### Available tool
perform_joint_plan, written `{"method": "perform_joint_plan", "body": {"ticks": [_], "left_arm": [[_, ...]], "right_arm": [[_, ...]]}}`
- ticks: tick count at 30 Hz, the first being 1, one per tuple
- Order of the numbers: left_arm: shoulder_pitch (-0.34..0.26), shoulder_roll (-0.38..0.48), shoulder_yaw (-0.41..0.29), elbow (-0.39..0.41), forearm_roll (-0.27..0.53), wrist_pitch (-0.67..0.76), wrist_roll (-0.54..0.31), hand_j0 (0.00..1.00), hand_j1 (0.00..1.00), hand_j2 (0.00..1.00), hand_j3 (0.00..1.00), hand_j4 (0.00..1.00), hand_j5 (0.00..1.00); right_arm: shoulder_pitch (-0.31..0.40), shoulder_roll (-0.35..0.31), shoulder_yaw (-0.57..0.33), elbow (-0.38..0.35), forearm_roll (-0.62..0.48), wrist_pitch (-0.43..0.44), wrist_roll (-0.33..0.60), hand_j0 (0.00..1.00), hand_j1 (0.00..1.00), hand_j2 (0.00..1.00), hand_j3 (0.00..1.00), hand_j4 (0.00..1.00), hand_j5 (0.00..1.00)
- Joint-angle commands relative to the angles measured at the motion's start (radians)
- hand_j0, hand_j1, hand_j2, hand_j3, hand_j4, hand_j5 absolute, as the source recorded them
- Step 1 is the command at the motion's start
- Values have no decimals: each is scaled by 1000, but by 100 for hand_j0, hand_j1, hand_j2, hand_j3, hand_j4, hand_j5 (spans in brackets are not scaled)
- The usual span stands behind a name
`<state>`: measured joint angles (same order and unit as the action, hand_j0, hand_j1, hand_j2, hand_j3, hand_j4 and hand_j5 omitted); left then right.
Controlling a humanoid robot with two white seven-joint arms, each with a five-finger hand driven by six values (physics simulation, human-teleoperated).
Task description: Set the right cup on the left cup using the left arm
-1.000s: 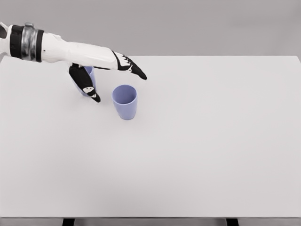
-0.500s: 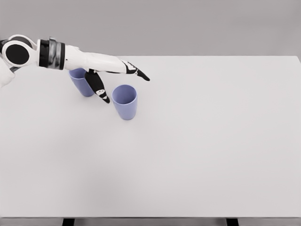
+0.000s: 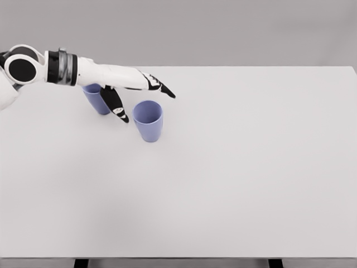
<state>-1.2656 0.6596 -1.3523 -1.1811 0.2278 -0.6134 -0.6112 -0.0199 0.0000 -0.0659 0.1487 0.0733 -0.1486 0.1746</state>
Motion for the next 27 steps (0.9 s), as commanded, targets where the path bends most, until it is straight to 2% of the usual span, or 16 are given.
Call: {"method": "perform_joint_plan", "body": {"ticks": [1, 3, 6, 8, 10, 17, 27], "left_arm": [[0, 2, 7, 4, -1, 3, 0, 100, 100, 100, 100, 100, 100], [0, -2, 9, 6, -8, 3, 0, 100, 100, 100, 100, 100, 100], [14, -20, 10, 55, -19, 3, 0, 100, 100, 100, 100, 100, 100], [34, -29, 44, 80, -42, 3, 0, 100, 100, 100, 100, 100, 100], [52, -31, 64, 84, -44, 3, 0, 100, 100, 100, 100, 100, 100], [68, -72, 64, 106, -47, 3, 0, 100, 100, 100, 100, 100, 100], [92, -75, 64, 104, -47, 3, 0, 100, 100, 100, 100, 100, 100]], "right_arm": [[0, 0, 0, 0, 0, 0, 0, 100, 100, 100, 100, 100, 100], [0, 0, 0, 0, 0, 0, 0, 100, 100, 100, 100, 100, 100], [0, 0, 0, 0, 0, 0, 0, 100, 100, 100, 100, 100, 100], [0, 0, 0, 0, 0, 0, 0, 100, 100, 100, 100, 100, 100], [0, 0, 0, 0, 0, 0, 0, 100, 100, 100, 100, 100, 100], [0, 0, 0, 0, 0, 0, 0, 100, 100, 100, 100, 100, 100], [0, 0, 0, 0, 0, 0, 0, 100, 100, 100, 100, 100, 100]]}}
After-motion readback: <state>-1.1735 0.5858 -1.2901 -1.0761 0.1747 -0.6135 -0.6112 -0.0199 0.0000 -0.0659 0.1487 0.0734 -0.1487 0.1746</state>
